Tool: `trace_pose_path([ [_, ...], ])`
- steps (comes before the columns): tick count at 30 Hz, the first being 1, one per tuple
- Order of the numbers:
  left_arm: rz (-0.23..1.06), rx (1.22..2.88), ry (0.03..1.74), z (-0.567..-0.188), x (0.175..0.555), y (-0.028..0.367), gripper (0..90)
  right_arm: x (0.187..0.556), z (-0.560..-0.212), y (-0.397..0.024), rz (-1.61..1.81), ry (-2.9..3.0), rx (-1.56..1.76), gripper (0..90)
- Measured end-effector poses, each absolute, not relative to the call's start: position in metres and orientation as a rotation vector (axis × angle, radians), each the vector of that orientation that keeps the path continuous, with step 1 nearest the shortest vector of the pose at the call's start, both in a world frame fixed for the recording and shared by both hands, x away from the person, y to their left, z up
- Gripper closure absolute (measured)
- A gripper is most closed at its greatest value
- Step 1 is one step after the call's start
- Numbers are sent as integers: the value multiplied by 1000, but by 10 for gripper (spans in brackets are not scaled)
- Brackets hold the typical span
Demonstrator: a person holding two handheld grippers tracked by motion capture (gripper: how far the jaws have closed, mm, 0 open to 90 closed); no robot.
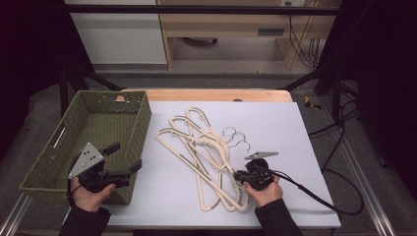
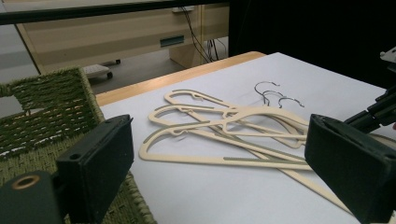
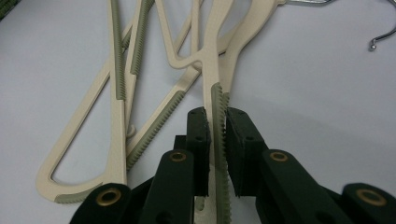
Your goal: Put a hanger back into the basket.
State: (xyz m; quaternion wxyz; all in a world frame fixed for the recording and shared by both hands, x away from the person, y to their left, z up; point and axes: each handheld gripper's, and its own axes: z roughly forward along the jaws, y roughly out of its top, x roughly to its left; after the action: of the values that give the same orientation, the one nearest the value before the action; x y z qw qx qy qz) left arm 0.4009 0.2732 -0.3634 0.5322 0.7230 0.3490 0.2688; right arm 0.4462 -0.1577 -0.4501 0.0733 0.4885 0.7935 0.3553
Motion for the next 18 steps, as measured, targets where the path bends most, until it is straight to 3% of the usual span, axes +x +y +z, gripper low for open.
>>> trace_pose_path([
  [10, 591, 1766, 809, -359, 403, 229, 90, 441, -449, -157, 1075, 2382, 1430, 803],
  [18, 507, 1857, 767, -363, 440, 165, 94, 441, -450, -157, 1068, 2385, 1420, 803],
])
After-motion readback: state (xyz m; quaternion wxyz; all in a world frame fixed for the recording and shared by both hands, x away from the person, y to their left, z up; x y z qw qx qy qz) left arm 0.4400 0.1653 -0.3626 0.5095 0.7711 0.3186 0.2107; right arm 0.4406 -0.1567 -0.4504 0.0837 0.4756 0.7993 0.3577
